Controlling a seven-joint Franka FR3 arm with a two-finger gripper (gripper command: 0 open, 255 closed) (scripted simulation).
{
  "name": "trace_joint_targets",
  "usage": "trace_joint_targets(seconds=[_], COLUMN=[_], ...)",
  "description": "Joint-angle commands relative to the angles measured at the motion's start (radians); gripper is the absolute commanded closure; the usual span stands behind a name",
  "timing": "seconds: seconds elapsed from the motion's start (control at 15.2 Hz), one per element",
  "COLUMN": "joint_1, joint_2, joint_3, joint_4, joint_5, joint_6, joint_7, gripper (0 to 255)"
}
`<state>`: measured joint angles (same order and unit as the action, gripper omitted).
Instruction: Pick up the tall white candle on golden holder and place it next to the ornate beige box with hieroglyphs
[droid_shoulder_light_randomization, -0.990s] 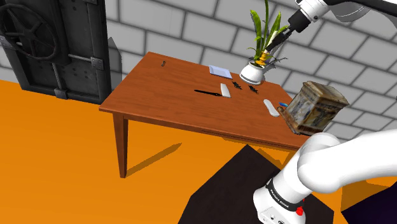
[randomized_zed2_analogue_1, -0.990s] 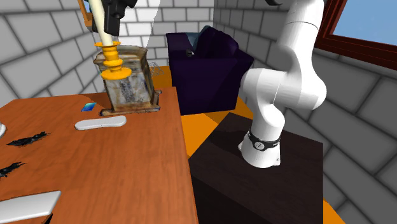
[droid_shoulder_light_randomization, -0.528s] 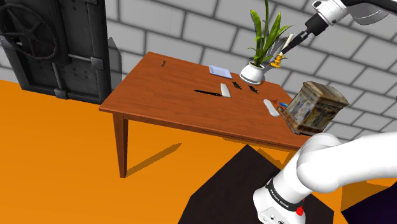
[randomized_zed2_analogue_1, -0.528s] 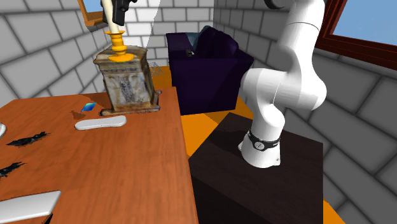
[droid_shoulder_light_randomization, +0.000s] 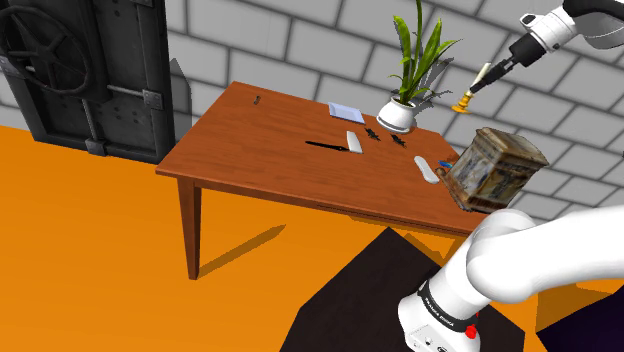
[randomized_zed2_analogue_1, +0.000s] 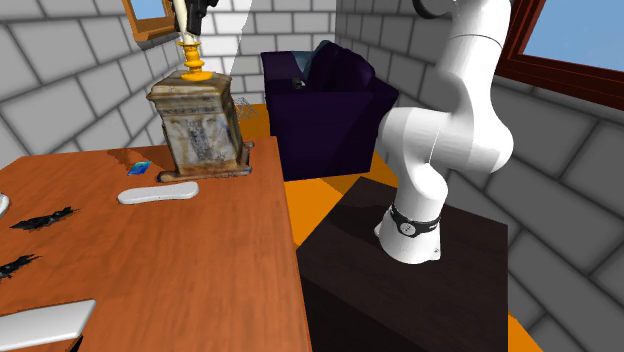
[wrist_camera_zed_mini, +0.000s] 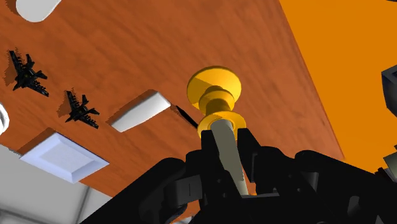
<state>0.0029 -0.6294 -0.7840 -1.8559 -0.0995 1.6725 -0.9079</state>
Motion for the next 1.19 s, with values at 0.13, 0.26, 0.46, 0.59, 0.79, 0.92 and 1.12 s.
trace_joint_targets(seconds=[0.13, 0.26, 0.46, 0.59, 0.79, 0.92, 1.12], joint_1=[0.028, 0.052, 0.102, 0.089, 0.071, 0.06, 0.046], joint_2=[0.032, 0.051, 0.082, 0.068, 0.051, 0.04, 0.026], joint_3=[-0.111, -0.177, -0.284, -0.276, -0.269, -0.266, -0.264], joint_4=[0.088, 0.139, 0.22, 0.182, 0.127, 0.092, 0.042], joint_5=[-0.002, 0.0, 0.006, -0.003, -0.014, -0.021, -0.031], joint_6=[-0.046, -0.07, -0.106, -0.08, -0.042, -0.017, 0.02], joint_7=[-0.095, -0.144, -0.214, -0.214, -0.216, -0.218, -0.222], gripper=[255, 255, 255, 255, 255, 255, 255])
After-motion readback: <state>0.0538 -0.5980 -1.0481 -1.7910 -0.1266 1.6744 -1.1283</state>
